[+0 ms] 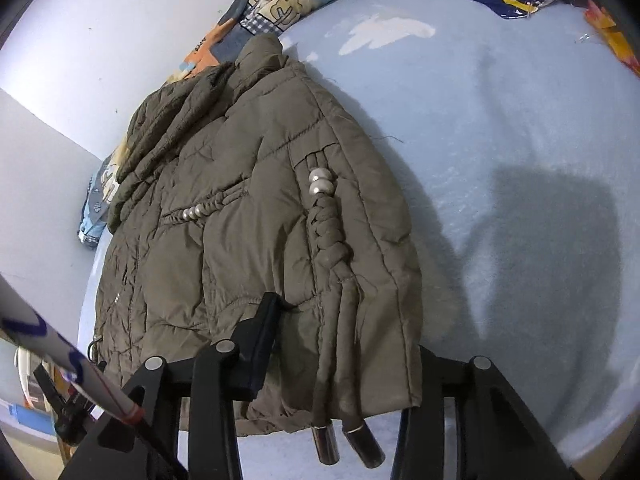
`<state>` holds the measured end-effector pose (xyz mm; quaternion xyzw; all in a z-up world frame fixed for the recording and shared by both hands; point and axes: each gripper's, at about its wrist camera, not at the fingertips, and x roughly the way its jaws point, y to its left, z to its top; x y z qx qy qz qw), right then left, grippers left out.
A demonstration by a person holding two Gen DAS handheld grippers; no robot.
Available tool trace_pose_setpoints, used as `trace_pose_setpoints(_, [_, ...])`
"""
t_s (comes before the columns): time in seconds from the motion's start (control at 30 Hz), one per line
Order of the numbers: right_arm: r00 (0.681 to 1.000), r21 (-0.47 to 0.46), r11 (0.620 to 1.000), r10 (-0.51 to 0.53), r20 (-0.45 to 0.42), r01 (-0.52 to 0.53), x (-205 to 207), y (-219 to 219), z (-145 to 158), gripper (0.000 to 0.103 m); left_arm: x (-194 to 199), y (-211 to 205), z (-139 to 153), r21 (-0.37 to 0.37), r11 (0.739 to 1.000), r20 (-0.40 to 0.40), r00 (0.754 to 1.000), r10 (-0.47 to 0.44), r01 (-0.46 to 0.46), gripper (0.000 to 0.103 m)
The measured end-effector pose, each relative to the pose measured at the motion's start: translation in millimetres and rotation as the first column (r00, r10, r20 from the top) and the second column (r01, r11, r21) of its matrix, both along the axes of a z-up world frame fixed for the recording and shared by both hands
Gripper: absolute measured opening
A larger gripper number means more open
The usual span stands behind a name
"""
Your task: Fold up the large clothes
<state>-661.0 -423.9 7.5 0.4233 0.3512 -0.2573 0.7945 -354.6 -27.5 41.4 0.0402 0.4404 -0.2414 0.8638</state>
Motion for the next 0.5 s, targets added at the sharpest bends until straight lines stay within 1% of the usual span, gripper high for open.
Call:
trace_pose_setpoints(0.07, [1.0,-0.004,1.0,0.012,-0.01,-0.012,2.4,-1.9,1.2,0.056,-0.2,-1.6,-0.3,0.01,1.0,0.008,1.0,-0.005,0.005,0.064])
trace_pose_setpoints(0.1, [1.0,0.0,1.0,0.013,-0.006,-0.013,4.5,-1.0,1.2,0.058,-0.8,-1.7,-0.2,0.014,1.0,0.011,1.0,-0.007,0.007,0.064])
trace_pose_setpoints(0.13, [1.0,0.007,1.0,0.009,0.006,-0.009,5.6,0.0,1.6,0.063,-0.3,-2.7,-0.4,0.016,1.0,0.013,1.0,-0.008,0.008,0.064])
trace_pose_setpoints(0.23, [0.999,0.037,0.999,-0.009,0.051,0.007,2.6,-2.3,-0.9,0.071,-1.1,-4.4,-0.3,0.034,0.999,0.029,1.0,-0.013,0.012,0.064])
trace_pose_setpoints(0.27, [0.998,0.047,0.999,-0.014,0.061,0.011,1.3,-3.9,-1.4,0.072,-1.5,-5.4,-0.4,0.041,0.999,0.034,0.999,-0.015,0.013,0.064])
trace_pose_setpoints(0.5, [0.998,0.096,0.995,-0.022,0.06,0.016,-0.1,-9.5,-5.5,0.071,-4.8,-12.2,0.1,0.089,0.996,0.083,0.996,-0.032,0.025,0.066])
